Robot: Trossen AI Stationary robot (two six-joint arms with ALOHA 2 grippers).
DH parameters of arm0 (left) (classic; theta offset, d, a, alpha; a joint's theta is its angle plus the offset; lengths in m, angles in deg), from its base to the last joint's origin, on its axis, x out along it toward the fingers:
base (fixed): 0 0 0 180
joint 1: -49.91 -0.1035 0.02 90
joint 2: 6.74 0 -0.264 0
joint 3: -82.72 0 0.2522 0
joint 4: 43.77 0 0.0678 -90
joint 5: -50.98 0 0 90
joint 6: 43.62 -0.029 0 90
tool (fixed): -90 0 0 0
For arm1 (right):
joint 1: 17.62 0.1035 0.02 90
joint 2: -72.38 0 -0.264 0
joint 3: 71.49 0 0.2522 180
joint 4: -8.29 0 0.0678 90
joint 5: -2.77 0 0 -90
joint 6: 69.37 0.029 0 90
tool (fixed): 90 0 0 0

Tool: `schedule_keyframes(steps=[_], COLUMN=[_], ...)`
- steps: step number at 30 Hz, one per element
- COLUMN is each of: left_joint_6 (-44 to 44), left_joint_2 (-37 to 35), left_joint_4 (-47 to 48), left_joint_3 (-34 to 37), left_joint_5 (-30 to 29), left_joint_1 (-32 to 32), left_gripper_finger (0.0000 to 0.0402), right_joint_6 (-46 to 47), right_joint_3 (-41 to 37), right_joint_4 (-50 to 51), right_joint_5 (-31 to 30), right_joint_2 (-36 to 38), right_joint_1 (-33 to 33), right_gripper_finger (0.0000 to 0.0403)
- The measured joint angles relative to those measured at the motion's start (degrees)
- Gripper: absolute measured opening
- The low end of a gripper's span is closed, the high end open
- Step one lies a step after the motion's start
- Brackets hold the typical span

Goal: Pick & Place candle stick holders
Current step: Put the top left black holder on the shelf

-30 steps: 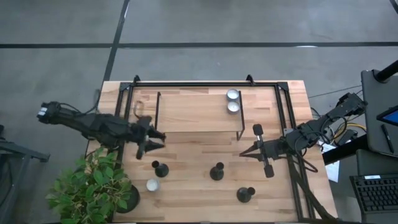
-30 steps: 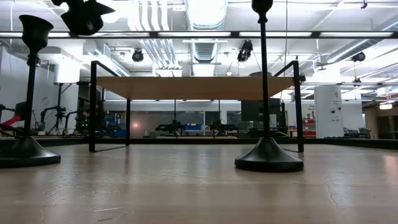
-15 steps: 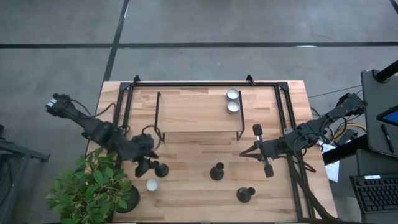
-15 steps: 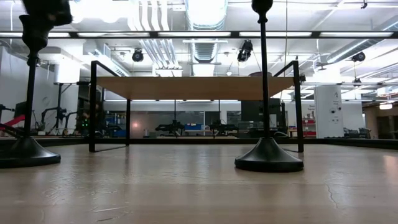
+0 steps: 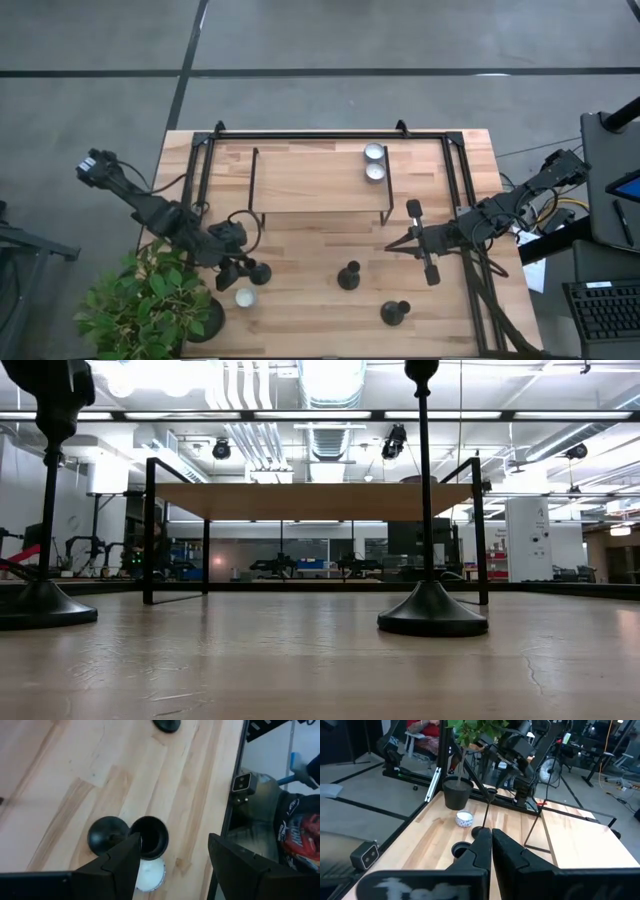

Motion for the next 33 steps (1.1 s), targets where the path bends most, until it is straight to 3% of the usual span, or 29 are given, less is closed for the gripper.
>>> schedule_keyframes(steps=[12, 28, 33], left_joint_6=[7.2, 9.1, 8.1], left_joint_2=[-0.3, 0.6, 0.5], left_joint_4=[7.3, -8.0, -11.9], left_joint_3=[1.6, 14.9, 18.0], left_joint_5=[1.9, -0.5, -5.3], left_joint_1=[2.0, 4.1, 4.9], left_gripper_finger=[0.0227, 0.0227, 0.0227], right_joint_6=[0.0, -0.2, -0.3], right_joint_3=[0.0, 0.0, -0.1], right_joint_4=[0.4, 0.4, 0.5], right_joint_5=[0.0, 0.0, 0.0], right_joint_2=[0.0, 0.0, 0.0], right_joint_1=[0.0, 0.1, 0.1], right_gripper_finger=[0.0008, 0.0008, 0.0008])
